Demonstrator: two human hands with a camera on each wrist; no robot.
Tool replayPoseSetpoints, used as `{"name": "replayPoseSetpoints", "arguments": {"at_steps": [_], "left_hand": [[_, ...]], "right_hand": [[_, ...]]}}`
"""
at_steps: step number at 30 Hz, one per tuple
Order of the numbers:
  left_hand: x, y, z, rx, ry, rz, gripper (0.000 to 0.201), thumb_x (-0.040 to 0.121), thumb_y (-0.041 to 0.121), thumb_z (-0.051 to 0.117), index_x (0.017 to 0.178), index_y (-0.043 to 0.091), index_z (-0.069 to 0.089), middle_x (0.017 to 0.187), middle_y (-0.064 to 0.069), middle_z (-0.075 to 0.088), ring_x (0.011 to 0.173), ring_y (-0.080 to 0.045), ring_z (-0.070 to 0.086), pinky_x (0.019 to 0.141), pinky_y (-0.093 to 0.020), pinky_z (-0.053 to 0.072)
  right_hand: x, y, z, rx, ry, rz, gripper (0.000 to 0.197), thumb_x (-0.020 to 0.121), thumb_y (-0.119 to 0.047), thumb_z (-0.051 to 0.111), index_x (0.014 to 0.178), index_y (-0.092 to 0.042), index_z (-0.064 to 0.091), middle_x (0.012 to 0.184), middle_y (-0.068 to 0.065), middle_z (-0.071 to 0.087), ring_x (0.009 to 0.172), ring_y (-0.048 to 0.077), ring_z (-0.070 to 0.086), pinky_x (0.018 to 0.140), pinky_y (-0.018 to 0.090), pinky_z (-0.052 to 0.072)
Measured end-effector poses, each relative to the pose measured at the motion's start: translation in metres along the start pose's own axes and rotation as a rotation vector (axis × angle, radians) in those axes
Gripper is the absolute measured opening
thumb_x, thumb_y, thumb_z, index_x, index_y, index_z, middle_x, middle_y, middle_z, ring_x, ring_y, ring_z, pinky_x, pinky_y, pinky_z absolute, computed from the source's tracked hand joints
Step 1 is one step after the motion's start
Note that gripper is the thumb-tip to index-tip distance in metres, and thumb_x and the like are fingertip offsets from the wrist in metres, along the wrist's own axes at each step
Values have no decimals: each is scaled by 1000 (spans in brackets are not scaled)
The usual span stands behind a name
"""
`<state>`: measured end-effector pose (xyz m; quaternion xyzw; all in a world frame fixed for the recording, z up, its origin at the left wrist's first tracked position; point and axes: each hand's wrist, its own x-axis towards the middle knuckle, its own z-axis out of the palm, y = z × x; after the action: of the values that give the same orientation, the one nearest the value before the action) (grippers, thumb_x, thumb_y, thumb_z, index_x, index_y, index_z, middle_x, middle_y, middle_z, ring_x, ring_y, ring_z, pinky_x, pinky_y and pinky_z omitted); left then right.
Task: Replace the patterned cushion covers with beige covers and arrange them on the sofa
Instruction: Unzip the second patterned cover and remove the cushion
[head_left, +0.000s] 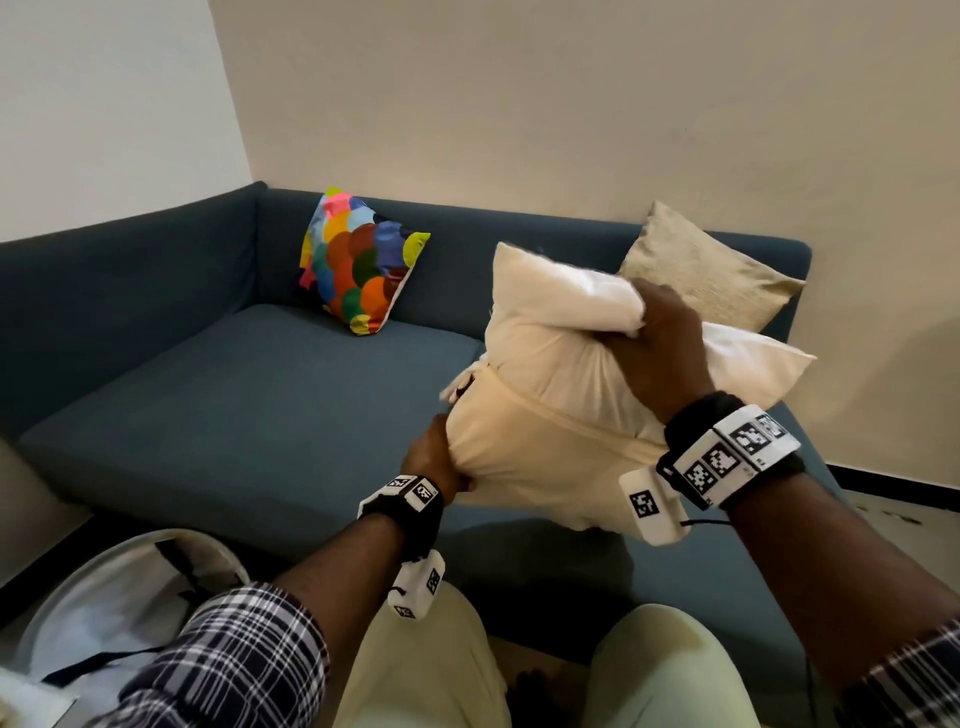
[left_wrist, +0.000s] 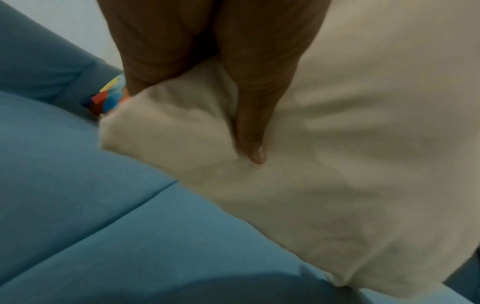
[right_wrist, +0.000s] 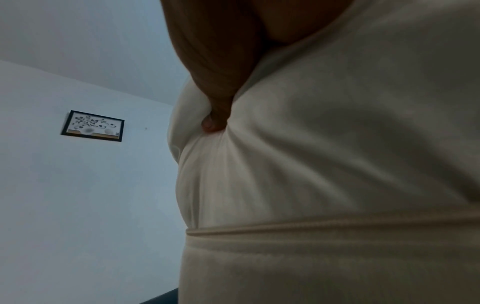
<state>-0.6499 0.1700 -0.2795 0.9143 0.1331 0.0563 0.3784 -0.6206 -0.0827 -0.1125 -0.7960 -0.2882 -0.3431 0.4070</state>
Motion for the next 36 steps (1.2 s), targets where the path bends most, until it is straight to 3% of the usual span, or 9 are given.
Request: {"name": "replayPoseSetpoints", "arguments": {"at_steps": [5,9,18,21,24,27,29,33,36], "left_hand": [[8,-8,2,125,-59,-69,72,63,27,93,125,14,61,123,-10,67,111,-32,63,88,-35,50],[11,-28,8,215,-81,-124,64,66,28,92,120,12,64,119,-11,69,107,-32,66,88,-37,54],[30,-43,-25,485,-123,-185,54,71,21,90,115,10,61,121,-15,65,109,-36,65,84,-39,53],[38,-44,-49,562,-135,-194,51,66,27,92,107,12,65,112,-13,69,102,-35,68,82,-38,56],[49,-38,-70,525,17,-212,49,65,34,87,107,22,66,108,-10,70,99,-36,67,85,-44,56],[50,-31,-69,237,248,-312,88,65,49,87,138,29,42,130,-14,57,118,-41,56,97,-54,48],[43,-29,-53,-18,188,-405,110,75,58,80,155,14,19,150,-21,40,135,-43,43,109,-47,36],[39,-31,18,-309,-81,-515,92,91,75,40,146,2,46,150,-19,47,133,-35,51,112,-40,40],[63,-68,79,-359,-68,-566,113,67,85,43,144,2,48,147,-17,51,130,-34,55,111,-42,42]], "right_hand": [[21,-3,-24,-12,73,-16,35,80,-45,71,110,-28,70,104,-14,68,104,25,63,89,60,47],[35,-6,-44,-1,160,-37,38,80,-47,71,105,-18,72,100,3,73,98,29,65,84,55,50],[30,3,-35,-18,299,105,36,82,-51,70,105,-24,73,100,-5,74,99,25,68,85,57,51],[24,5,-32,55,353,202,38,82,-45,72,105,-15,74,98,1,75,94,18,69,83,46,56],[17,6,-31,235,433,296,33,85,-29,77,111,-9,73,106,5,75,100,13,70,91,33,56],[16,22,-33,512,614,504,29,83,-14,77,111,-8,73,106,4,74,97,12,70,93,31,57],[10,44,-27,530,631,732,38,81,-30,80,114,-12,72,106,-2,73,95,11,69,87,25,57],[-29,118,17,679,506,1172,93,53,-68,87,127,-16,63,114,6,73,94,28,71,81,50,61],[-60,122,42,668,379,1362,79,76,-59,78,136,-12,55,128,6,63,104,29,64,91,54,54]]}}
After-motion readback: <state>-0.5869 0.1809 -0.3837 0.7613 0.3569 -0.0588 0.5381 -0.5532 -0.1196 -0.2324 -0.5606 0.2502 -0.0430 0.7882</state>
